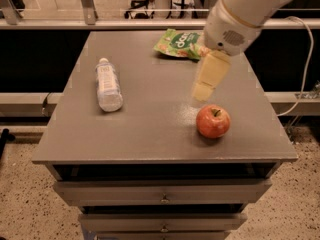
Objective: Place blue plastic bottle upright
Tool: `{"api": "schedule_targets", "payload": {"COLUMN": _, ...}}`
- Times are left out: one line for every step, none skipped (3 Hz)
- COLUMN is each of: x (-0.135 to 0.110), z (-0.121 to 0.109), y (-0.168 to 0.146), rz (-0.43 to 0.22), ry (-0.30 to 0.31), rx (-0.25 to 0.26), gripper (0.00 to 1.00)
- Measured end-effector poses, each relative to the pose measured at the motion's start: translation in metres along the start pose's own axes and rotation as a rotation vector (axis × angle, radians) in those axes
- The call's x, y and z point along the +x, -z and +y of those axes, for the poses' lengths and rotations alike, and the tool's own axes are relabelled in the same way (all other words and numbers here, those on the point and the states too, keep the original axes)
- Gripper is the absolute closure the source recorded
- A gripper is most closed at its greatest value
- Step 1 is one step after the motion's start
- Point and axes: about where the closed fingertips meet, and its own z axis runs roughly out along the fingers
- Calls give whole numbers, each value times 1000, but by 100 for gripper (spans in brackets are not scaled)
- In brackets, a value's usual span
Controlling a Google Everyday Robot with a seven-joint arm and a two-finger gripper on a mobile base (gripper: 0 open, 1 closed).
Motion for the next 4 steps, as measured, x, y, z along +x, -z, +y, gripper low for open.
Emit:
{"api": "schedule_targets", "payload": {"x": -40, "z": -19, "y": -35, "rz": -20, "ry": -108, "rx": -14, "gripper": 0}}
{"api": "schedule_targets", "payload": {"x": -42, "z": -21, "y": -35, "rz": -27, "ry": -117, "rx": -8, "gripper": 0}}
{"api": "schedule_targets", "payload": {"x": -49, "z": -32, "y": -39, "rz": -43, "ry": -160, "rx": 13, "gripper": 0}}
{"api": "schedule_targets", "payload": {"x": -92, "z": -65, "y": -54, "rz": -46, "ry": -267, "rx": 35, "gripper": 0}}
